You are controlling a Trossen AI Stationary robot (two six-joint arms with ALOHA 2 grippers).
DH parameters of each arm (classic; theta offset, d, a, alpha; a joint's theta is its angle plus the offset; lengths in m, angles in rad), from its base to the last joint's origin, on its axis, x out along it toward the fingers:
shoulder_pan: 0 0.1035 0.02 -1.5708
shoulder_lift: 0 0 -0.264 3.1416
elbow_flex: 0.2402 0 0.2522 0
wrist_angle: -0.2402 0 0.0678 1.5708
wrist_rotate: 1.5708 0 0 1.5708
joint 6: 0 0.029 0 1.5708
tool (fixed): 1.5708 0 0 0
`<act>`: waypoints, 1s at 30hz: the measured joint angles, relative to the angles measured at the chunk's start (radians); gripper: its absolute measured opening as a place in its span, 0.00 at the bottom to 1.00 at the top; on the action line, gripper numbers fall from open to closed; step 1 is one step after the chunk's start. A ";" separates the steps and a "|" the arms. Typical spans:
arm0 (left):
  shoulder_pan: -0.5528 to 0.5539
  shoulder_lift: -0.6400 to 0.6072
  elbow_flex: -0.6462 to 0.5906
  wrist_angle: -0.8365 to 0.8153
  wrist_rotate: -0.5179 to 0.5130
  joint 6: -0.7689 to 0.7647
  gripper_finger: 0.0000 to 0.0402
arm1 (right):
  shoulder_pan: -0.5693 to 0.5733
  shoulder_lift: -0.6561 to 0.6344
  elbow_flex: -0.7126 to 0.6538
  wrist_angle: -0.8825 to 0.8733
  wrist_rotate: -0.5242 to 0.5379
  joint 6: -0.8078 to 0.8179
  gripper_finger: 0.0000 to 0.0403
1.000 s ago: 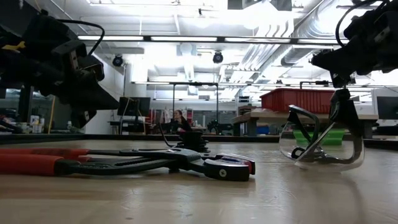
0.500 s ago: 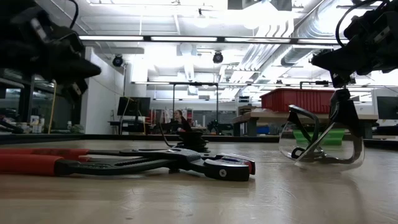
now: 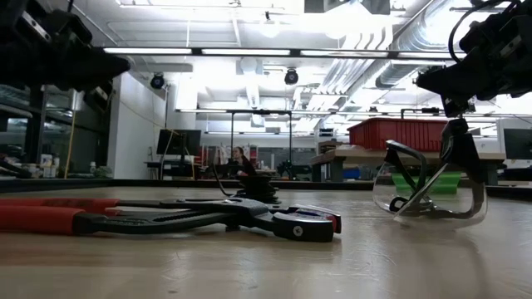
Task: Coil cords
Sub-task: Return to Home Position
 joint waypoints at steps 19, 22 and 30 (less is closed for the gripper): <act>-0.001 0.008 0.000 -0.002 -0.002 -0.012 0.00 | 0.000 0.000 0.000 0.000 0.000 0.000 0.00; -0.001 0.008 0.000 -0.002 -0.002 -0.012 0.00 | 0.000 0.000 0.000 0.000 0.000 0.000 0.00; -0.001 0.008 0.000 -0.001 -0.001 -0.012 0.00 | 0.000 0.000 0.000 0.000 0.000 0.000 0.00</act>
